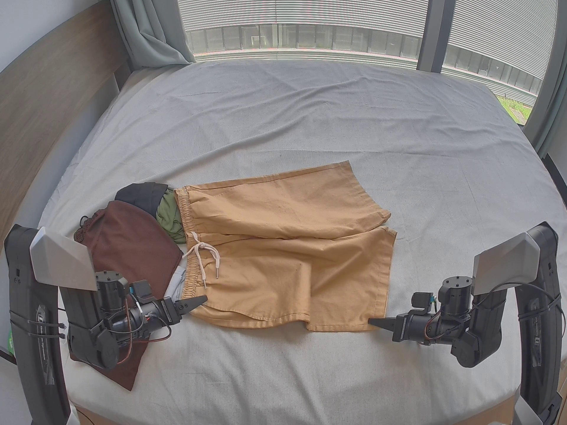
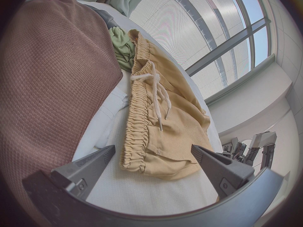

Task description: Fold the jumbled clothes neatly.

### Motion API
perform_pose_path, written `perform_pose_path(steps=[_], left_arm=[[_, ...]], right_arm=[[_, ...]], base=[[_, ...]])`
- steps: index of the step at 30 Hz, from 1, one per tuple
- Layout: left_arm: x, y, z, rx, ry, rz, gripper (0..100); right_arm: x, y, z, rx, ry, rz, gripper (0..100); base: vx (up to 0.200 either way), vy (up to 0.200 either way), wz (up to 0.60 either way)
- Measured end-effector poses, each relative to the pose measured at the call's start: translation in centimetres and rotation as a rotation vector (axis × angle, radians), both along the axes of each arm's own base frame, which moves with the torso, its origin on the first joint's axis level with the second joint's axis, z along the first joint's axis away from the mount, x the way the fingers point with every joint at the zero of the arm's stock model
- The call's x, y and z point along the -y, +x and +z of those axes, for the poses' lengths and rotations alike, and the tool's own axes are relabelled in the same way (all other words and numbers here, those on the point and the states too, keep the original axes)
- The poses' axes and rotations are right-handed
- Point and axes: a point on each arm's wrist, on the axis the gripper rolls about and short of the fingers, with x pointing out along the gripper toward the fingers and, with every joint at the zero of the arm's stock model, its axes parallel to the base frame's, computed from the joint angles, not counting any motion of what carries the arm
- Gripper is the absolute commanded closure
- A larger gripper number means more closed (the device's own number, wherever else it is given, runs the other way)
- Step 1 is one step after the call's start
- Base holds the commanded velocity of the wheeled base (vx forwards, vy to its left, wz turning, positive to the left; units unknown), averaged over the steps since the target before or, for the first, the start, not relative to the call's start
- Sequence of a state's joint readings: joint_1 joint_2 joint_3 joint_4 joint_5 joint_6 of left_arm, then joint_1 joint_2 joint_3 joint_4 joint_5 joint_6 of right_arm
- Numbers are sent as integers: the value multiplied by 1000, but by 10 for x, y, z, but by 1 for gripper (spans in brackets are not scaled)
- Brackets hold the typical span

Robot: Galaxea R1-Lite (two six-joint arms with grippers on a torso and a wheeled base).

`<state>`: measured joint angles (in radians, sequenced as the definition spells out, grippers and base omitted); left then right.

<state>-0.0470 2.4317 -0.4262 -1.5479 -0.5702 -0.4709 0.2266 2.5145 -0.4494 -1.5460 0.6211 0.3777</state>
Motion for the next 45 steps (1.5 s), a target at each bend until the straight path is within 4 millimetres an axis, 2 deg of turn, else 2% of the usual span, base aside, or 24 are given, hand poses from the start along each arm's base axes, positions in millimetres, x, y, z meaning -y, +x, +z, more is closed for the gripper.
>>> perform_pose_path(steps=[8, 9, 25, 38, 45], left_arm=[[1, 7, -5, 10, 9, 16, 0], [1, 8, -5, 11, 9, 17, 100], [-1, 8, -7, 10, 16, 20, 100], [-8, -12, 4, 6, 52, 3, 100], [-13, -27, 3, 1, 96, -39, 100]], right_arm=[[0, 0, 0, 0, 0, -1, 100], [0, 0, 0, 0, 0, -1, 100], [2, -6, 0, -19, -10, -3, 100], [18, -27, 11, -19, -61, -3, 100], [25, -37, 15, -9, -93, 4, 100]], base=[[0, 0, 0], [0, 0, 0], [0, 0, 0], [0, 0, 0], [0, 0, 0]])
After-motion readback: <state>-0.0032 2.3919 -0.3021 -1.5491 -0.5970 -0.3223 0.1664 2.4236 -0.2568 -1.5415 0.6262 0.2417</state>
